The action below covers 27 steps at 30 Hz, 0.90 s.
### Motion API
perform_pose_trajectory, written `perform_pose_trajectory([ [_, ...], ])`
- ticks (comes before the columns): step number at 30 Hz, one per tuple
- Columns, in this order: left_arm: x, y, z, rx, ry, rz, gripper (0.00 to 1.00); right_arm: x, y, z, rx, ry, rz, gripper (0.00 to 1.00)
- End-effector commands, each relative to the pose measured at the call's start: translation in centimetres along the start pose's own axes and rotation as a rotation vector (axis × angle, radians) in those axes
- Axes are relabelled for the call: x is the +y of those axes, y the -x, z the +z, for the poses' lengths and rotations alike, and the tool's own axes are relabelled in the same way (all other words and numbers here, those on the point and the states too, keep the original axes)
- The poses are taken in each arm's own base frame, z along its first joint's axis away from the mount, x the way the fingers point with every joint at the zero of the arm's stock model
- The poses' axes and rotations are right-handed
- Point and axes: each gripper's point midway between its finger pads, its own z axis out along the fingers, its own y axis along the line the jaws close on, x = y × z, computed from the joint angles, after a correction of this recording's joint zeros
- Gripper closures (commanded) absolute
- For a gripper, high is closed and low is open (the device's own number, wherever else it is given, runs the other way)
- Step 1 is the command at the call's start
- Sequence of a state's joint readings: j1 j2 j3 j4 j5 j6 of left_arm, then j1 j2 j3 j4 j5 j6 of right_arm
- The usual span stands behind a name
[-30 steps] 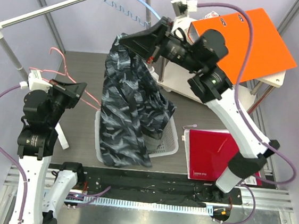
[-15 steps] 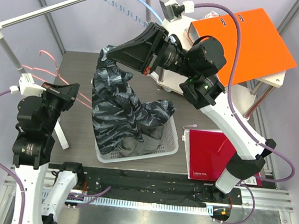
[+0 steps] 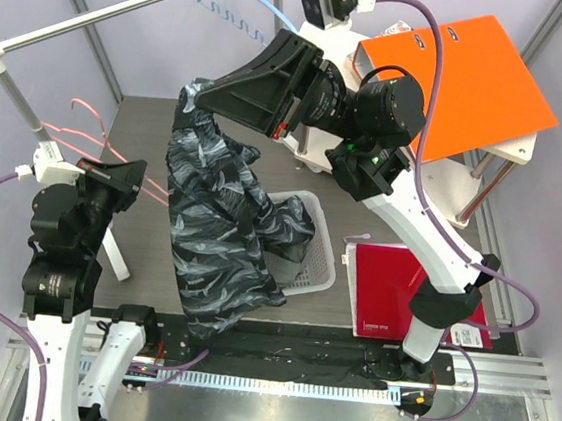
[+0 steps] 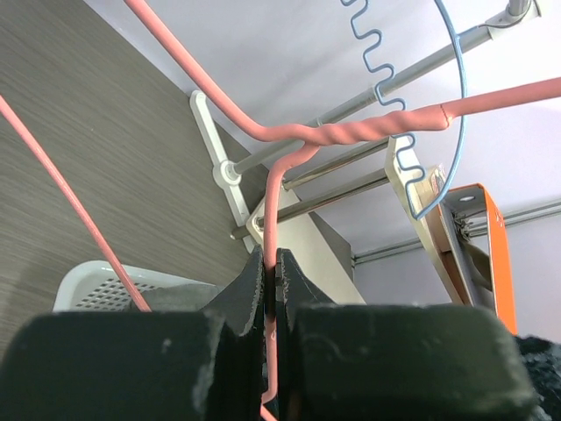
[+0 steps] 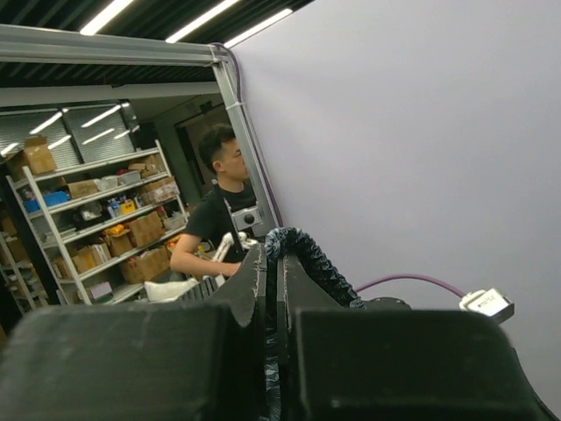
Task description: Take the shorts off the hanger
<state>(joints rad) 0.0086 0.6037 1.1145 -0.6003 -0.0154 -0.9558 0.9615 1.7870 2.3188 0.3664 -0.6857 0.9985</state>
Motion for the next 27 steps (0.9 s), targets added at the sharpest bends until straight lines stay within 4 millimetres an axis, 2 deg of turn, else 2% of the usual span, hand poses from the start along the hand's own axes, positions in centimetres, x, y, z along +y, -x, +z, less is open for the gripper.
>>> perform_pose_trajectory([
  [1, -1.3, 1.6, -0.9, -0.055, -0.039, 0.023, 1.00, 3.4, 2.1, -0.1, -0.036, 0.022, -0.129, 0.99],
  [3, -1.2, 1.4, -0.9, -0.052, -0.038, 0.020, 1.00, 1.5, 1.6, -0.6, -0.025, -0.047, -0.188, 0.99],
  [4, -1.3, 1.4, -0.9, -0.051, -0.039, 0.020, 1.00, 1.8, 2.5, -1.1, -0.046, -0.076, -0.213, 0.99],
  [5, -1.3, 1.5, -0.9, -0.052, -0.040, 0.020, 1.00, -0.2, 2.4, -2.1, -0.040, -0.134, -0.221, 0.99],
  [6, -1.3, 1.4, -1.0, -0.050, -0.037, 0.022, 1.00, -1.0, 2.7, -2.7, -0.043, -0.166, -0.243, 0.99],
  [7, -1.3, 1.5, -1.1, -0.053, -0.037, 0.025, 1.00, -1.0, 3.4, -3.4, -0.055, -0.188, -0.256, 0.99],
  [8, -1.3, 1.6, -1.1, -0.053, -0.036, 0.028, 1.00, -2.7, 3.1, -4.4, -0.046, -0.230, -0.242, 0.99],
  [9, -1.5, 1.8, -1.3, -0.060, -0.039, 0.029, 1.00, -4.0, 4.3, -5.8, -0.062, -0.273, -0.235, 0.99],
  [10, -1.4, 1.8, -1.3, -0.059, -0.036, 0.032, 1.00, -3.9, 5.3, -6.7, -0.087, -0.277, -0.248, 0.99],
  [11, -1.5, 1.9, -1.4, -0.062, -0.035, 0.035, 1.00, -5.4, 5.0, -7.8, -0.081, -0.311, -0.230, 0.99],
  [12, -1.5, 2.0, -1.4, -0.065, -0.035, 0.036, 1.00, -6.1, 6.1, -9.1, -0.096, -0.344, -0.241, 0.99],
  [16, -1.9, 2.5, -1.1, -0.087, -0.044, 0.031, 1.00, -7.8, 6.5, -11.4, -0.064, -0.431, -0.247, 0.99],
  [20, -3.5, 3.8, -0.5, -0.113, -0.073, 0.029, 1.00, -7.4, 7.0, -12.6, -0.058, -0.495, -0.326, 0.99],
  [22, -4.3, 4.2, -0.5, -0.111, -0.088, 0.030, 1.00, -7.9, 7.1, -12.9, -0.061, -0.526, -0.337, 0.99],
  [23, -4.2, 4.0, -0.1, -0.101, -0.083, 0.030, 1.00, -7.8, 7.3, -12.8, -0.059, -0.525, -0.346, 0.99],
  [27, -3.9, 3.5, -0.5, -0.092, -0.084, 0.025, 1.00, -9.5, 6.8, -13.6, -0.022, -0.588, -0.364, 0.99],
])
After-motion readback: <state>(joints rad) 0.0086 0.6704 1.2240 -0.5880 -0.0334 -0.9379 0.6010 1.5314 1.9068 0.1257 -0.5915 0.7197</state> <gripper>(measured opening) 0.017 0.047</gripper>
